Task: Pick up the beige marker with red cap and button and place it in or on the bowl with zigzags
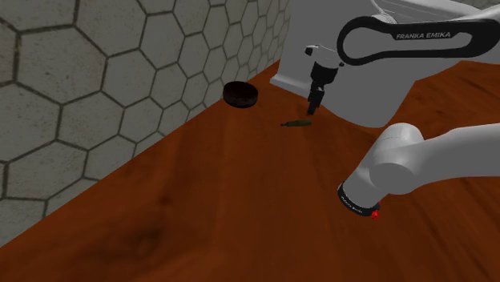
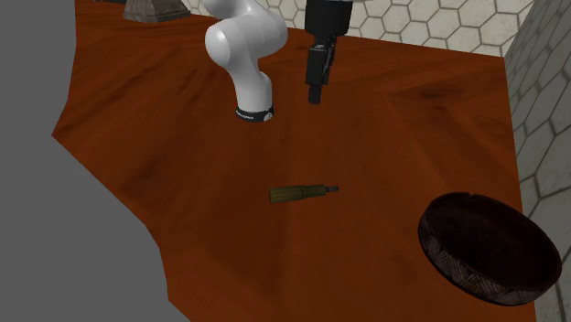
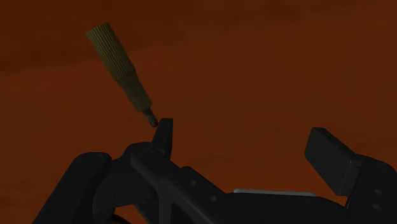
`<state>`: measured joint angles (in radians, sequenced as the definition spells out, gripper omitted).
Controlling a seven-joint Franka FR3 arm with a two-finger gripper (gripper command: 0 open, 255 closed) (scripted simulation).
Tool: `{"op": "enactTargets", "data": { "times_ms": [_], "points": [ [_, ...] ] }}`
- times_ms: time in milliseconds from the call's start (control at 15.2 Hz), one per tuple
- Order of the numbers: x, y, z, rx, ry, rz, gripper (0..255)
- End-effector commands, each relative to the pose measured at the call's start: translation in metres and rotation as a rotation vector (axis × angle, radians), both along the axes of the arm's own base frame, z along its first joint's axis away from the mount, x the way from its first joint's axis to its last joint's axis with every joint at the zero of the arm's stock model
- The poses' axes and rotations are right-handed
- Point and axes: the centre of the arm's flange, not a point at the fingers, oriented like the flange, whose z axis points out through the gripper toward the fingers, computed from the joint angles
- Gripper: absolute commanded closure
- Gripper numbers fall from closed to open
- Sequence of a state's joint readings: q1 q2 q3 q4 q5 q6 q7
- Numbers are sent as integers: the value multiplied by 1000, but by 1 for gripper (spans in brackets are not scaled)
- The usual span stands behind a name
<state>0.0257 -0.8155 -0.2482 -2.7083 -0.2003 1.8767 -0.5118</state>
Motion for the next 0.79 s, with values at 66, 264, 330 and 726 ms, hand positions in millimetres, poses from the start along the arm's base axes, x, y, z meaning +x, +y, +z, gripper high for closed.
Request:
{"op": "enactTargets", "data": {
  "times_ms": [66,264,330,726],
  "points": [
    [6,-17,-31,-34,-10,116,0],
    [15,-35,-62,-65,-19,226,0],
    [18,-41,-72,-76,-22,262,0],
    [42,-77,-131,-140,-38,481,0]
  ]
}}
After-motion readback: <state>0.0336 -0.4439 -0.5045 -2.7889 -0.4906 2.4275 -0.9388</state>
